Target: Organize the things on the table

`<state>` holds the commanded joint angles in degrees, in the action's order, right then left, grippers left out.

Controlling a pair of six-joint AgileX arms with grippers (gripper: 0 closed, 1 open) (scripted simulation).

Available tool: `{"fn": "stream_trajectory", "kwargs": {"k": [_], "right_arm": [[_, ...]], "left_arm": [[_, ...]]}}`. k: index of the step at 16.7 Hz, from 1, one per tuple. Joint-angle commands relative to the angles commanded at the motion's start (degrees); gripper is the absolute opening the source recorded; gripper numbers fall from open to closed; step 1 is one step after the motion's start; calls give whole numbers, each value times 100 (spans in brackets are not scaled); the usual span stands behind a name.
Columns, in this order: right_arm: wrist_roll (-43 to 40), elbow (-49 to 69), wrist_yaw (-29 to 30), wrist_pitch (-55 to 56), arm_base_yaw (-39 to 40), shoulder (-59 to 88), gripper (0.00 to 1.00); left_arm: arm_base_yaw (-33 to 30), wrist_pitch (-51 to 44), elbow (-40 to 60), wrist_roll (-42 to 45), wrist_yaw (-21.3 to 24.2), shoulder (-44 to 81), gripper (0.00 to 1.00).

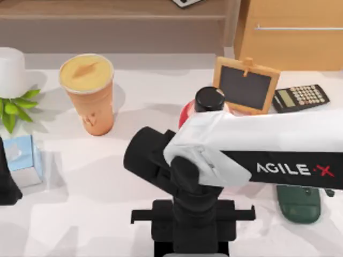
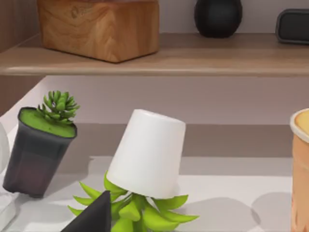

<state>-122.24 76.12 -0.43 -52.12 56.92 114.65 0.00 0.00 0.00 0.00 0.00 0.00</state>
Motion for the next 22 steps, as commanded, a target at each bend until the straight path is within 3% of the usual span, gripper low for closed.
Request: {"fn": "stream_trajectory", "kwargs": {"k": [6, 17, 22], "right_arm": [[0, 0, 0, 0, 0, 0, 98], [44, 51, -24, -10, -31, -61, 100], [882, 757, -419, -211, -573, -978, 100]], "left_arm": [[0, 0, 0, 0, 0, 0, 100], [0, 0, 0, 0, 0, 0, 100], [0, 0, 0, 0, 0, 0, 100]]}}
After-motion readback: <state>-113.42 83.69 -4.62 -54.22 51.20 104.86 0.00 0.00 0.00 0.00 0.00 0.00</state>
